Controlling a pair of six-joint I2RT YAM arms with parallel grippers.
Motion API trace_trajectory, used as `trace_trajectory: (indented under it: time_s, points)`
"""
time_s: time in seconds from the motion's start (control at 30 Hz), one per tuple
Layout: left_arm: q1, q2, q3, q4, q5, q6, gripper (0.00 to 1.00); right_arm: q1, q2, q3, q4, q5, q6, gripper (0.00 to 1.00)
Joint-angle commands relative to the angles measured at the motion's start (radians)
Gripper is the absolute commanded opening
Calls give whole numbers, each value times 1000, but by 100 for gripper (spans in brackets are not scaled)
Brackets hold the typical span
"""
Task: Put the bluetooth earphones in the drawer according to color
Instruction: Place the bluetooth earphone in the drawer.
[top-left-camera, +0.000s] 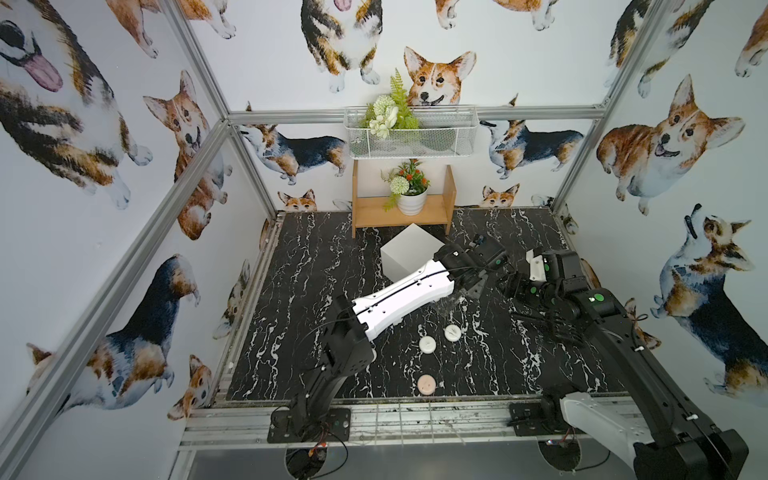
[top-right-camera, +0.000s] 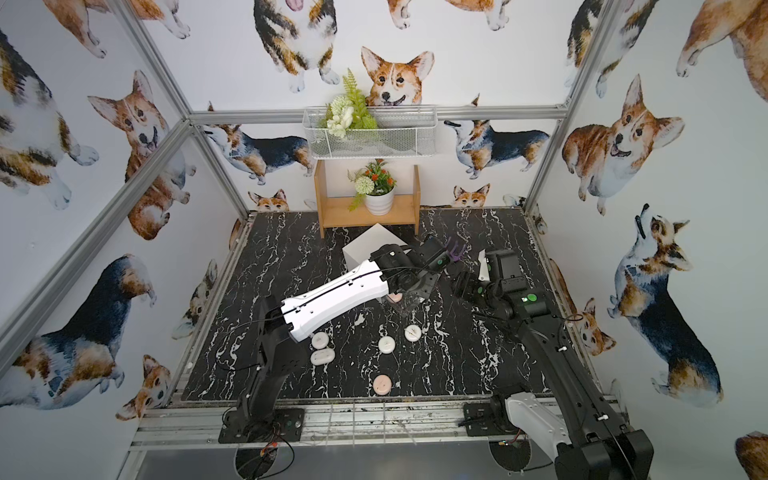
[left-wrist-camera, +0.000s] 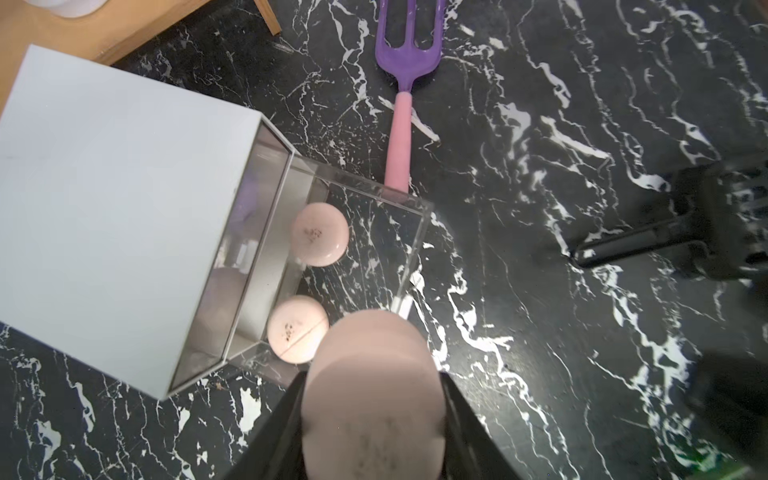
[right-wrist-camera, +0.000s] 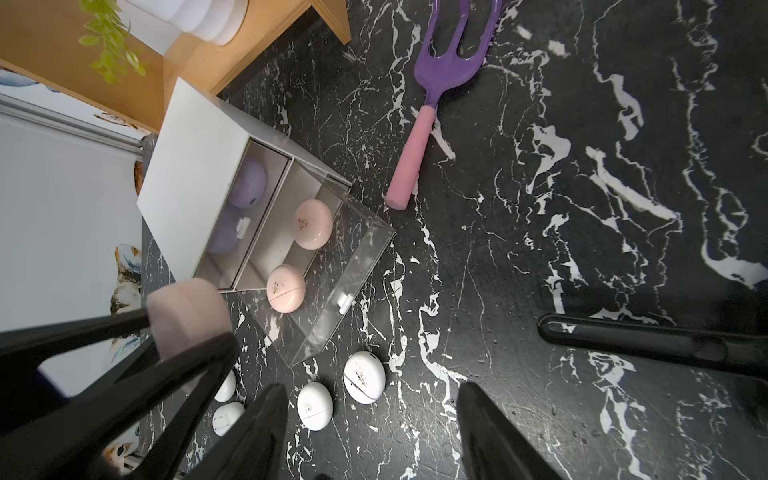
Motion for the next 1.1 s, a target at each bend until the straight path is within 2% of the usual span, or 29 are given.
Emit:
trace_trajectory:
  time_s: [0.0, 0.73, 1.07]
  points:
    - [21, 46, 41, -34, 5, 68, 33, -8, -10, 3, -20, -11, -13, 70]
    - [89, 234, 108, 4, 93, 117, 34, -21, -6, -18, -5, -18, -14, 70]
    - [103, 276, 146, -16, 110, 139, 43, -22, -5, -20, -4, -20, -17, 73]
